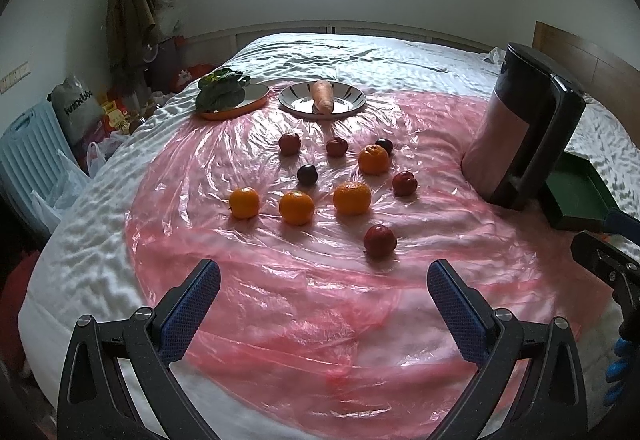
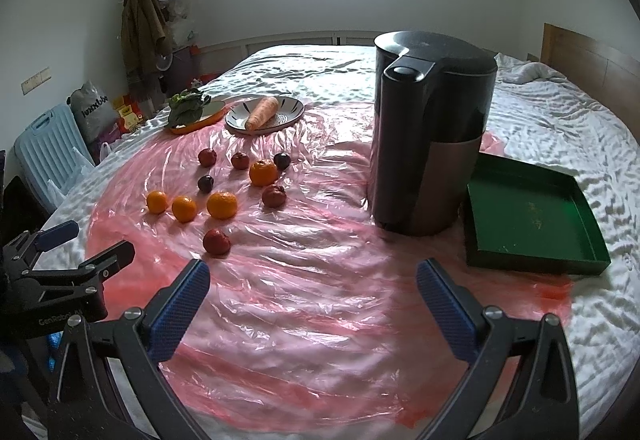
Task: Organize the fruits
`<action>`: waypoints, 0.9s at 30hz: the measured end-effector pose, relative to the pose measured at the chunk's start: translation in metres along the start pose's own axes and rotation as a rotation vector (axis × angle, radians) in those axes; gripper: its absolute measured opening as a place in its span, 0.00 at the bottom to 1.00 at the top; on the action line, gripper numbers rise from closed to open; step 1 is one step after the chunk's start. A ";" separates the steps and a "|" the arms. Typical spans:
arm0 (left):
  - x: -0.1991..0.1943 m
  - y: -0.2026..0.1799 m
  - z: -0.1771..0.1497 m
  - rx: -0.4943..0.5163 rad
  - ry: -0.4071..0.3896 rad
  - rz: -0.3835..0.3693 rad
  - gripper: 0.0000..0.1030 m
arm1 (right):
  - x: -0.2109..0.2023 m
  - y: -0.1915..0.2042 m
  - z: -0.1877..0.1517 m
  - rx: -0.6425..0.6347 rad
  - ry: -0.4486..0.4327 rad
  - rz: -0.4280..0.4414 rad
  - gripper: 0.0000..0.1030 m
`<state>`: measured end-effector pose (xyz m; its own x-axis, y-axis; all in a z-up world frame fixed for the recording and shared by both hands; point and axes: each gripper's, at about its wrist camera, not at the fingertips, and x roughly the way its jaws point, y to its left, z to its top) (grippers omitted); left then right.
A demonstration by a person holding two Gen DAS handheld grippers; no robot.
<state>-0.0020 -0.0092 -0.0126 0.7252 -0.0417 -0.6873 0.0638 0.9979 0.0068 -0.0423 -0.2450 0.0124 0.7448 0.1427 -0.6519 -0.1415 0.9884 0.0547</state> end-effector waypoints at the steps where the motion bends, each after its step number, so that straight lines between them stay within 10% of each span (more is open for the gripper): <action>1: 0.000 0.000 0.000 -0.001 0.001 -0.001 0.99 | 0.000 0.000 0.000 0.000 -0.001 0.001 1.00; 27: 0.006 -0.004 0.001 0.007 0.042 -0.003 0.99 | -0.001 0.001 -0.002 0.001 -0.005 0.014 1.00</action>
<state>0.0031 -0.0138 -0.0158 0.6955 -0.0428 -0.7172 0.0709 0.9974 0.0093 -0.0447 -0.2446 0.0114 0.7457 0.1569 -0.6475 -0.1517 0.9863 0.0643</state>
